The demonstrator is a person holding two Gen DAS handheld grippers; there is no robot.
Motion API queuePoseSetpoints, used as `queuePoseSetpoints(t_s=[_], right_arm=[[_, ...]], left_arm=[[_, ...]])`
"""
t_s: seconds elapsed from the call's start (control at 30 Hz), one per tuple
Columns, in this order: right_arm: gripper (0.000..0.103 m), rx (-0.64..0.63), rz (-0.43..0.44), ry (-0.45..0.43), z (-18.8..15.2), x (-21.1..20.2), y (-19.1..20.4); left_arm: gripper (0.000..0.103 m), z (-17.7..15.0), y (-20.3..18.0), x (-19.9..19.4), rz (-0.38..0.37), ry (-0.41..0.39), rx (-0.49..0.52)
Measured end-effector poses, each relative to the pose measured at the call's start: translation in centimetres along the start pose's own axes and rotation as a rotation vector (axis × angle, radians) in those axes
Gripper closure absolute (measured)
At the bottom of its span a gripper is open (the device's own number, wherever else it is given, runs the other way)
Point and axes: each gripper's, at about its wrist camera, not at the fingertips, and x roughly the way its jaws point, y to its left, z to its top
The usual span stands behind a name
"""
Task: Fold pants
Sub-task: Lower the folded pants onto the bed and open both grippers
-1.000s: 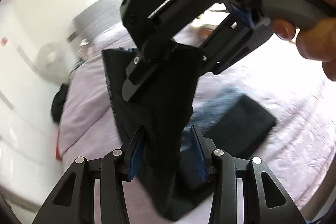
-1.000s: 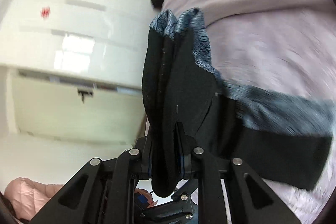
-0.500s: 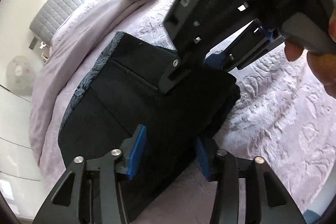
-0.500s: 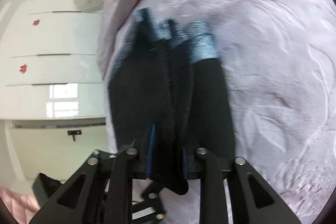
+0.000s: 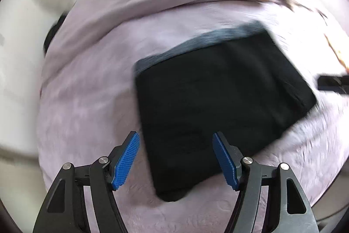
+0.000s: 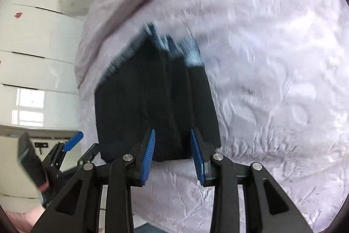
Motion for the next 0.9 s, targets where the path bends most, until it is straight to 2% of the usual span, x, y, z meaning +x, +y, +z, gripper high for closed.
queuePoseSetpoints(t_s=[0.07,0.13,0.17,0.23,0.3,0.33,0.37,0.47,0.53,0.6,0.63,0.7,0.73,0.77,0.83,0.9], right_arm=[[0.065,-0.067,-0.060,-0.019,0.3,-0.4,1.7],[0.065,-0.121,-0.166,0.010,0.9,0.7,2.7],[0.065,-0.118,-0.192,0.037,1.0,1.3,2.3],[0.065,-0.046,-0.152,0.116,0.4,2.4,0.3],[0.073,-0.027,-0.146,0.143,-0.2,2.8,-0.7],[0.082,-0.051,-0.164,0.151,-0.5,2.9,-0.5],[0.085,-0.081,-0.191,0.174,-1.0,2.9,-0.3],[0.085,-0.091,-0.245,0.210,-2.3,3.5,-1.0],[0.085,-0.068,-0.248,0.191,-2.6,3.4,-1.4],[0.085,-0.062,-0.268,0.135,-2.7,2.0,-0.7],[0.084,-0.094,-0.315,0.096,-2.6,1.1,0.2],[0.084,-0.161,-0.343,0.054,-2.9,-0.6,2.0],[0.078,-0.191,-0.337,0.037,-2.8,-1.0,3.1],[0.062,-0.211,-0.332,0.030,-2.8,-0.9,3.8],[0.037,-0.250,-0.337,0.027,-2.8,-0.2,5.4],[0.037,-0.287,-0.352,0.044,-3.0,1.6,6.1]], left_arm=[[0.032,0.1,2.2,1.3,-0.019,0.037,-0.087],[0.032,-0.2,2.7,2.8,-0.024,0.068,-0.111],[0.032,-0.3,2.8,3.0,-0.023,0.076,-0.114],[0.032,-0.6,2.9,3.3,-0.029,0.092,-0.111],[0.032,-0.9,2.7,3.2,-0.063,0.095,-0.110],[0.032,-1.1,2.6,3.2,-0.073,0.100,-0.108],[0.032,-1.4,2.4,3.4,-0.080,0.110,-0.102],[0.032,-1.9,2.2,4.6,-0.082,0.141,-0.104],[0.032,-1.9,2.3,4.4,-0.085,0.141,-0.119],[0.032,-1.9,2.3,4.3,-0.084,0.146,-0.117],[0.032,-2.0,2.2,4.4,-0.084,0.151,-0.113],[0.032,-2.1,2.1,4.3,-0.082,0.151,-0.108],[0.032,-2.2,2.1,4.2,-0.081,0.150,-0.106],[0.032,-2.2,2.0,4.1,-0.082,0.151,-0.110],[0.032,-2.3,2.0,4.0,-0.084,0.155,-0.118],[0.032,-2.4,2.0,3.9,-0.085,0.158,-0.124]])
